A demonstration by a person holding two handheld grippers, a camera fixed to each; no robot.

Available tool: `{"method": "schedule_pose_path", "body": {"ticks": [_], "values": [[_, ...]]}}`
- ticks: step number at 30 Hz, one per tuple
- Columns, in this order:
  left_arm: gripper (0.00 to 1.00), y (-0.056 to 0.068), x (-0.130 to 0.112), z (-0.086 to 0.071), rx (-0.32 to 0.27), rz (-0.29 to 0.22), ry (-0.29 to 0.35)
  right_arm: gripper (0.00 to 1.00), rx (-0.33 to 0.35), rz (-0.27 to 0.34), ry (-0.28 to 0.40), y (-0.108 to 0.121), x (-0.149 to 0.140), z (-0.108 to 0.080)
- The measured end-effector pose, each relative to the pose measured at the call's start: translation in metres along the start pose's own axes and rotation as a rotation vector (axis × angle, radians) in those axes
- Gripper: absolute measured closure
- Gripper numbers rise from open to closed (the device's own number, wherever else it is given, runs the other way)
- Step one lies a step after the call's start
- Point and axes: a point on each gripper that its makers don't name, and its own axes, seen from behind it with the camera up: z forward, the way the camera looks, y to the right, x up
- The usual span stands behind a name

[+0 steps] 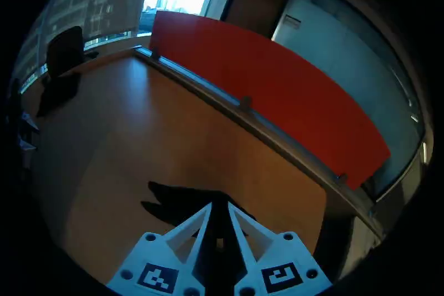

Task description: Fold towel

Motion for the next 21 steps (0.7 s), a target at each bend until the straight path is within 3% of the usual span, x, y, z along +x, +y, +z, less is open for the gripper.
{"method": "schedule_pose_path", "body": {"ticks": [12,21], "values": [[0.08,0.004,0.005,0.002,0.020,0.008,-0.013,0.95,-0.029,0.033,-0.055,0.046,-0.036,0.000],[0.08,0.011,0.009,0.003,0.019,0.021,-0.019,0.95,-0.036,0.059,-0.086,0.063,-0.062,-0.003]]}}
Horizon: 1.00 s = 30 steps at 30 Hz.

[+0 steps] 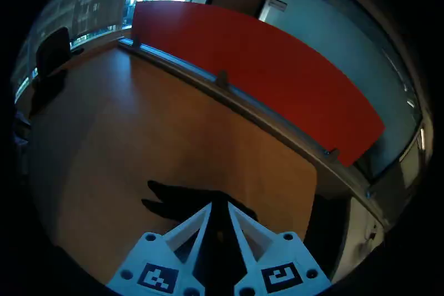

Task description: Fold towel

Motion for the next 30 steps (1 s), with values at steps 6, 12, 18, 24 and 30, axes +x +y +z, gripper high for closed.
{"method": "schedule_pose_path", "body": {"ticks": [6,12,18,24,30], "values": [[0.08,0.004,0.004,0.001,-0.007,0.010,0.000,0.95,-0.004,0.013,-0.008,0.006,-0.013,-0.005],[0.08,0.008,0.006,0.000,-0.013,0.016,0.002,0.95,-0.011,0.016,-0.027,0.012,-0.029,-0.013],[0.08,0.011,0.004,-0.002,-0.020,0.022,0.003,0.95,-0.016,0.031,-0.047,0.013,-0.050,-0.022],[0.08,0.012,0.003,-0.005,-0.026,0.026,0.006,0.95,-0.019,0.044,-0.076,0.008,-0.074,-0.031],[0.08,0.012,0.001,-0.006,-0.032,0.030,0.008,0.95,-0.022,0.061,-0.084,-0.001,-0.089,-0.041]]}}
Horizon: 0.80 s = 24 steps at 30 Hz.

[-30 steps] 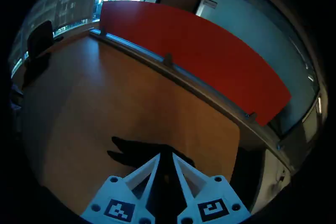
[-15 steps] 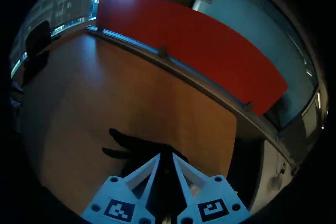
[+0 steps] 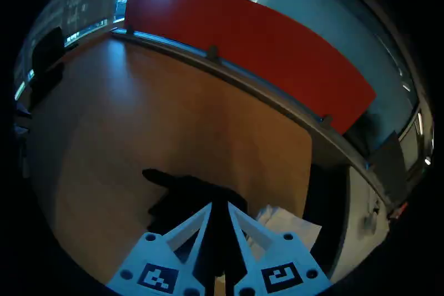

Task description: Fold towel

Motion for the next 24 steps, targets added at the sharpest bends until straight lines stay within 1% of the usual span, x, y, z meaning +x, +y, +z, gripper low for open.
{"method": "schedule_pose_path", "body": {"ticks": [12,21,24], "values": [[0.08,0.000,-0.001,-0.003,-0.007,0.005,0.009,0.95,-0.009,0.023,-0.046,-0.008,-0.035,-0.012],[0.08,-0.003,-0.003,-0.005,-0.009,0.010,0.007,0.95,-0.023,0.001,-0.116,-0.007,-0.069,-0.016],[0.08,-0.004,-0.003,-0.005,-0.008,0.012,0.006,0.95,-0.026,0.008,-0.137,-0.005,-0.079,-0.015]]}}
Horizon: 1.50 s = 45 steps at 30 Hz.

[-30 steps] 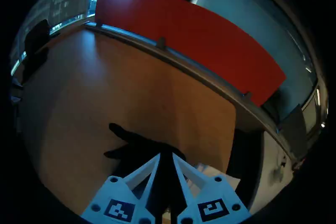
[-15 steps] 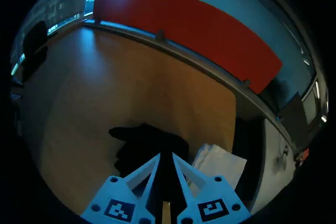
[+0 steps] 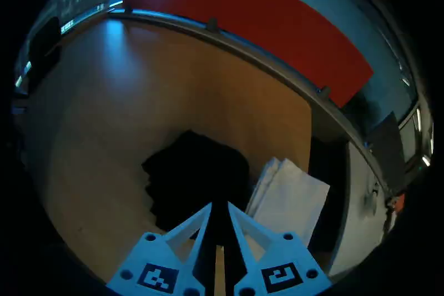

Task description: Fold towel

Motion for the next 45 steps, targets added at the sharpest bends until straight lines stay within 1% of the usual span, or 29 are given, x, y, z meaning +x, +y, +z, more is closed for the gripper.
{"method": "schedule_pose_path", "body": {"ticks": [12,30,39,45], "values": [[0.08,-0.003,-0.002,0.000,0.005,0.005,-0.009,0.95,-0.020,0.032,-0.089,0.006,-0.042,0.009],[0.08,-0.005,-0.004,-0.001,0.016,0.017,-0.021,0.95,-0.023,0.103,-0.203,0.002,-0.094,0.025],[0.08,-0.005,-0.003,0.000,0.018,0.021,-0.025,0.95,-0.024,0.123,-0.240,-0.004,-0.110,0.032],[0.08,-0.006,-0.004,-0.001,0.020,0.022,-0.028,0.95,-0.037,0.149,-0.247,-0.004,-0.113,0.036]]}}
